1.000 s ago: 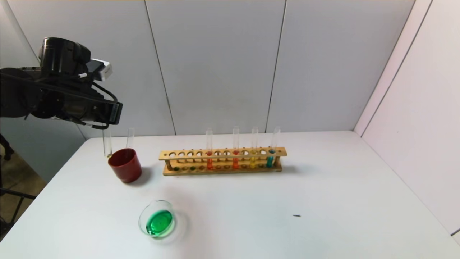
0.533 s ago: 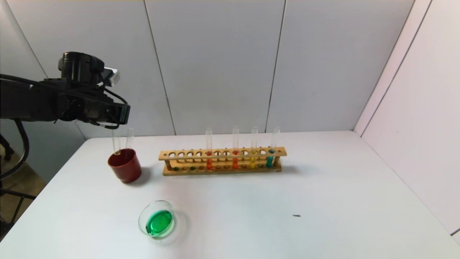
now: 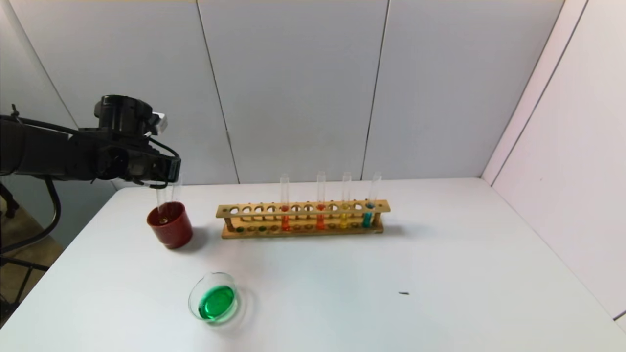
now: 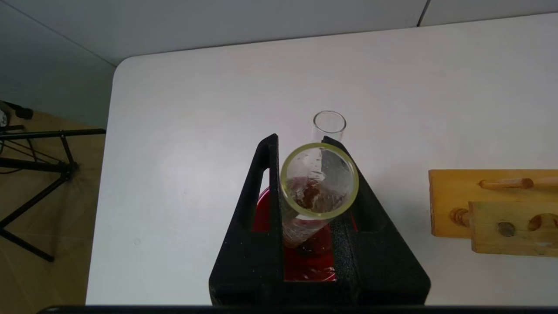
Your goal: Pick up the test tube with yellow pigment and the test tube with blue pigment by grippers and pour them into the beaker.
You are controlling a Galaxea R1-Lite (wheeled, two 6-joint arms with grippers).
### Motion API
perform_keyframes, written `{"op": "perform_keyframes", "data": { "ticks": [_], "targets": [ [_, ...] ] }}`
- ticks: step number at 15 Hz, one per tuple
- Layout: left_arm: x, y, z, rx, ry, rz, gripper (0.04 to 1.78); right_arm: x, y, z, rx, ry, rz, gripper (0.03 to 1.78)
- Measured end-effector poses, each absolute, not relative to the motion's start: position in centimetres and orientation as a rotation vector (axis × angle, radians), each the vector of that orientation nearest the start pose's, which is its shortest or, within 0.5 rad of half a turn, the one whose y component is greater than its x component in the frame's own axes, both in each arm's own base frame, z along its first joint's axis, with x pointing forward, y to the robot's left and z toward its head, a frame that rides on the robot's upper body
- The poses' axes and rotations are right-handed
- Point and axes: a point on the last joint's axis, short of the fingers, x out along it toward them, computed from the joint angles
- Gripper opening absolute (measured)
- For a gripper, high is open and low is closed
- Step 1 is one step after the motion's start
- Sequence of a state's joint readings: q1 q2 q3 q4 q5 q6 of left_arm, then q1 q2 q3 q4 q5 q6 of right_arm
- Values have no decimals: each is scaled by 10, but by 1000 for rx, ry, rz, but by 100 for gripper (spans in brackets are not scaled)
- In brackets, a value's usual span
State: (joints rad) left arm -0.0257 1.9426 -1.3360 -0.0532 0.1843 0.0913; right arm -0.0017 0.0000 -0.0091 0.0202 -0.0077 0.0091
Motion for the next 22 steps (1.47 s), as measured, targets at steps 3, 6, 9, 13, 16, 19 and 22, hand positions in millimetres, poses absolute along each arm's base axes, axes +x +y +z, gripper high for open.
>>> {"op": "perform_keyframes", "data": {
  "ticks": [3, 6, 9, 13, 16, 19, 22],
  "targets": [
    [379, -3, 173, 146, 562, 133, 34, -24, 0, 76, 9, 11, -9, 170],
    [371, -2, 156, 145, 566, 134, 34, -24, 0, 76, 9, 11, -9, 170],
    [366, -2, 146, 142, 578, 134, 37, -24, 0, 76, 9, 11, -9, 170],
    [362, -1, 148, 143, 578, 135, 73, -24, 0, 76, 9, 11, -9, 170],
    [357, -1, 158, 145, 552, 138, 126, -24, 0, 76, 9, 11, -9, 170],
    [349, -1, 179, 149, 500, 140, 161, -24, 0, 76, 9, 11, -9, 170],
    [335, -1, 203, 143, 435, 147, 175, -24, 0, 76, 9, 11, -9, 170]
  ]
}}
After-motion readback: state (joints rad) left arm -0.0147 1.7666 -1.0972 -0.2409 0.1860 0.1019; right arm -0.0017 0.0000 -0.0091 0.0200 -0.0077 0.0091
